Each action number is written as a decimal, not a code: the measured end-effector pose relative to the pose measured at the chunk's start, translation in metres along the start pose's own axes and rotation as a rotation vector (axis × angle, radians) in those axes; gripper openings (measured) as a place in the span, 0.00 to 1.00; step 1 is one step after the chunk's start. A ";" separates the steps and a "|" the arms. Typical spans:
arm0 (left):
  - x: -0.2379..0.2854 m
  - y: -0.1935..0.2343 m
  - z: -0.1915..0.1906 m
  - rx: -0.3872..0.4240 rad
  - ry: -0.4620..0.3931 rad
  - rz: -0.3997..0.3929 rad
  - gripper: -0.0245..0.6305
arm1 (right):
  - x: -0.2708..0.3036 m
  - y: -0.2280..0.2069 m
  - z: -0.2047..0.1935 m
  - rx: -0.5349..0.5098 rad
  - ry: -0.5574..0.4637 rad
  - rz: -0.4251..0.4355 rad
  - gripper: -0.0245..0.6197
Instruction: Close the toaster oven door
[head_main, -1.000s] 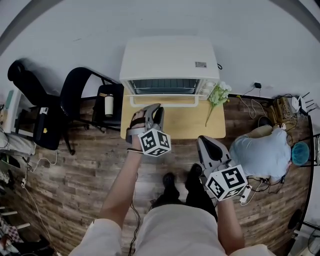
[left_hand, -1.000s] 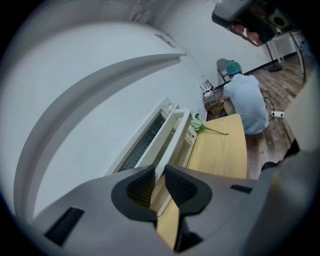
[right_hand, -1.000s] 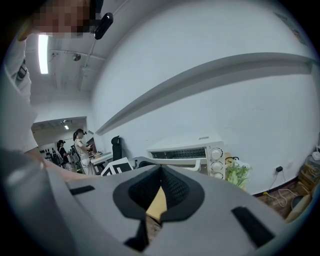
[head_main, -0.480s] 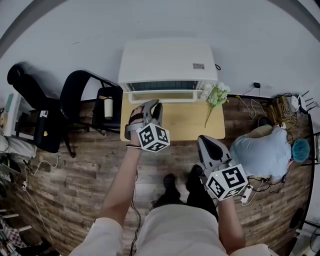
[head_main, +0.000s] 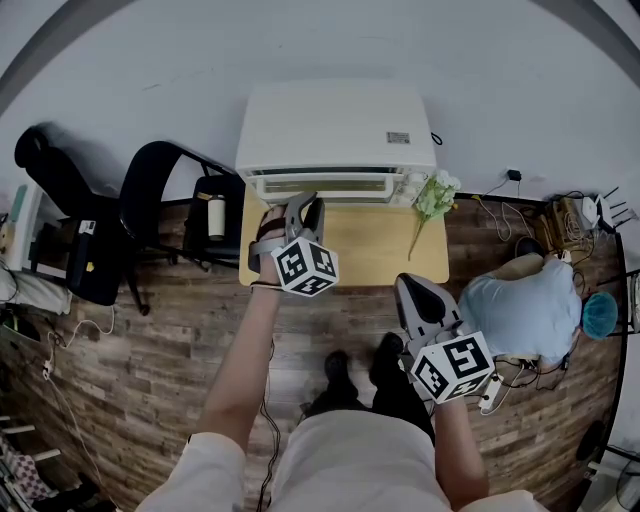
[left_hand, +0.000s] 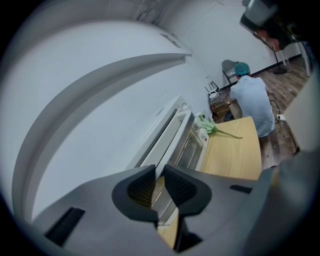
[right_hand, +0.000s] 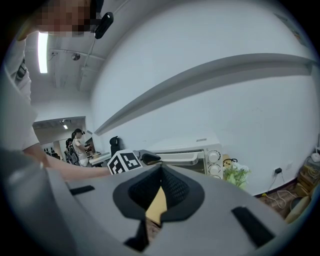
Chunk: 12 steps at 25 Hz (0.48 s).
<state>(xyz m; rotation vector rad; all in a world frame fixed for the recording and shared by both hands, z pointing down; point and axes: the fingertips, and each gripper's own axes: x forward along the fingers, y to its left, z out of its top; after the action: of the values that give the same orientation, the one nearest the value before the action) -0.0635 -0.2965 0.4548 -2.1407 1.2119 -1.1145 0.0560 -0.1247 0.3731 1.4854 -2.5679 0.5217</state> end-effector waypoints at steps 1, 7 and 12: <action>0.002 0.001 0.000 -0.001 0.000 0.001 0.12 | 0.000 -0.001 0.000 0.001 -0.001 0.000 0.04; 0.008 0.007 0.002 -0.016 -0.005 0.013 0.12 | 0.004 -0.008 0.001 0.007 -0.005 -0.006 0.04; 0.012 0.010 0.003 -0.020 -0.011 0.033 0.12 | 0.005 -0.012 0.001 0.013 -0.001 -0.012 0.04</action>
<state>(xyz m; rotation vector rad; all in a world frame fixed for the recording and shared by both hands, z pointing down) -0.0628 -0.3117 0.4512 -2.1311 1.2532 -1.0798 0.0640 -0.1345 0.3768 1.5054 -2.5596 0.5375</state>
